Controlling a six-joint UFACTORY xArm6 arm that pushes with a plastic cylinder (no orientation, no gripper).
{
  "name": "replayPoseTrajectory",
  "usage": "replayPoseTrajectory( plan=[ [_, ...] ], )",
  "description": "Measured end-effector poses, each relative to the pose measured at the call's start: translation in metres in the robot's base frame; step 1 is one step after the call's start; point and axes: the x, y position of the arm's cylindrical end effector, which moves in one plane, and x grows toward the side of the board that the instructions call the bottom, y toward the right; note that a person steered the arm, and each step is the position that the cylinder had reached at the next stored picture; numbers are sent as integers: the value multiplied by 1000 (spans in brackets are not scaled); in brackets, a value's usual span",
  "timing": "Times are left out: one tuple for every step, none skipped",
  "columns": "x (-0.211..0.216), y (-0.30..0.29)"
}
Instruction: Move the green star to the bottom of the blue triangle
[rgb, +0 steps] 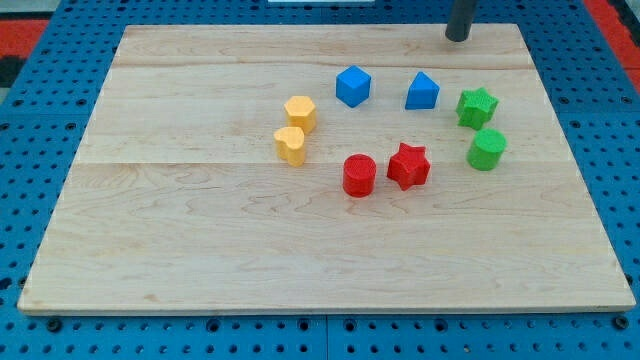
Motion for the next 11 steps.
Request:
replayPoseTrajectory(
  plan=[
    [-16, 4],
    [-1, 50],
    [-1, 133],
    [89, 137],
    [140, 103],
    [145, 30],
    [153, -13],
    [154, -11],
    [126, -2],
    [153, -20],
    [156, -23]
  ],
)
